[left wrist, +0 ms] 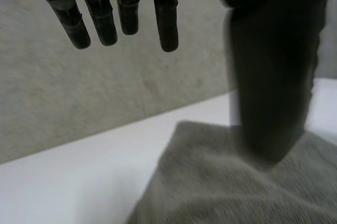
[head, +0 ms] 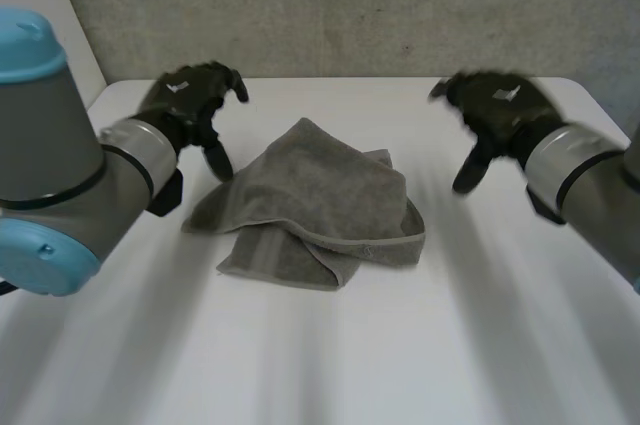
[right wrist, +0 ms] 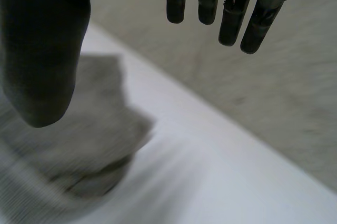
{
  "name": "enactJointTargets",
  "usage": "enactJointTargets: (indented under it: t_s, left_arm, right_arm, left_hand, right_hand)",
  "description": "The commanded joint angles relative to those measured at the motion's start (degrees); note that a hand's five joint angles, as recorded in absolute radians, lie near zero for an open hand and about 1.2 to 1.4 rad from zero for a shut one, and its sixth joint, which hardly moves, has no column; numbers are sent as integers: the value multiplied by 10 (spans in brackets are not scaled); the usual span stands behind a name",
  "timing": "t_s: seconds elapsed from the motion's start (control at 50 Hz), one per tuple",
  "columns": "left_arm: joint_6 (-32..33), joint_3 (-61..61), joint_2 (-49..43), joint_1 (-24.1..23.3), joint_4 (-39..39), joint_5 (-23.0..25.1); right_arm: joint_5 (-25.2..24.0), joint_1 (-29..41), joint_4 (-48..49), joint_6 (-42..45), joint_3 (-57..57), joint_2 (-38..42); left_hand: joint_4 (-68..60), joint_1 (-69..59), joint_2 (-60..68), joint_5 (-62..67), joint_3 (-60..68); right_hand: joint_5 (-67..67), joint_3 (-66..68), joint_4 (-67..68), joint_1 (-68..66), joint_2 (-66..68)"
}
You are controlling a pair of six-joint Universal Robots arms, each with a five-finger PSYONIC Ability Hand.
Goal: Fold the towel.
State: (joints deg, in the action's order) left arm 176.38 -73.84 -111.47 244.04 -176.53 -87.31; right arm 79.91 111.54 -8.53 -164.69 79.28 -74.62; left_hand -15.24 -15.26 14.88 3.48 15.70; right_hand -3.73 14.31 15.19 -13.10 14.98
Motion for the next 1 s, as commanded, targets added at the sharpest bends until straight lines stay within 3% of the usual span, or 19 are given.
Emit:
enactJointTargets:
  t_s: [0.02, 0.06, 0.24, 0.34, 0.38, 0.44, 0.48, 0.5, 0.54, 0.66, 0.78, 0.9, 1.0]
  left_arm:
    - [80, -3, -68, -7, 0, 66]
    - [106, -1, -106, -17, -3, 72]
    - [116, 5, -176, -40, -40, 72]
    - [118, 4, -197, -48, -60, 69]
    - [118, 4, -206, -48, -70, 65]
    - [119, 5, -214, -48, -86, 54]
    - [118, 5, -217, -48, -95, 48]
    - [118, 5, -217, -48, -95, 48]
    - [119, 3, -219, -48, -109, 37]
    - [119, -1, -220, -48, -119, 26]
    - [119, 0, -219, -48, -119, 23]
    - [119, 1, -217, -47, -120, 22]
    - [119, 3, -197, -41, -112, 20]
  right_arm:
    - [-56, 20, -71, 81, -5, 70]
    - [-58, 25, -64, 81, -3, 84]
    - [-51, 55, 54, 73, 27, 161]
    - [-28, 69, 84, 68, 31, 188]
    - [-13, 75, 88, 68, 31, 199]
    - [-8, 75, 89, 68, 31, 201]
    - [-9, 76, 91, 68, 31, 200]
    - [-9, 76, 91, 68, 31, 200]
    - [-14, 76, 88, 68, 32, 192]
    - [-20, 79, 86, 68, 47, 161]
    - [-40, 79, 83, 69, 71, 118]
    - [-51, 79, 60, 75, 78, 91]
    - [-58, 71, -44, 102, 48, 75]
  left_hand:
    - [38, 39, -35, -21, -43]
    - [32, 32, -28, -14, -36]
    - [22, 22, -18, -4, -26]
    - [17, 17, -13, 1, -21]
    - [15, 15, -11, 3, -20]
    - [13, 13, -10, 4, -18]
    - [5, 5, -1, 13, -10]
    - [5, 5, -1, 13, -9]
    - [3, 3, 0, 14, -8]
    - [-27, -27, 31, 45, 23]
    - [-115, -114, 118, 132, 110]
    - [-455, -455, 459, 473, 451]
    - [-547, -547, 550, 564, 542]
  right_hand:
    - [37, -43, -52, 31, -50]
    - [37, -43, -52, 31, -50]
    - [25, -31, -39, 18, -37]
    - [-68, 62, 53, -74, 55]
    - [-198, 192, 184, -205, 186]
    - [-278, 272, 263, -284, 266]
    - [-476, 470, 461, -482, 463]
    - [-477, 471, 462, -483, 464]
    - [-662, 656, 647, -668, 649]
    - [-663, 657, 648, -669, 650]
    - [-663, 657, 648, -669, 650]
    - [-663, 657, 648, -669, 650]
    - [-663, 657, 648, -669, 650]
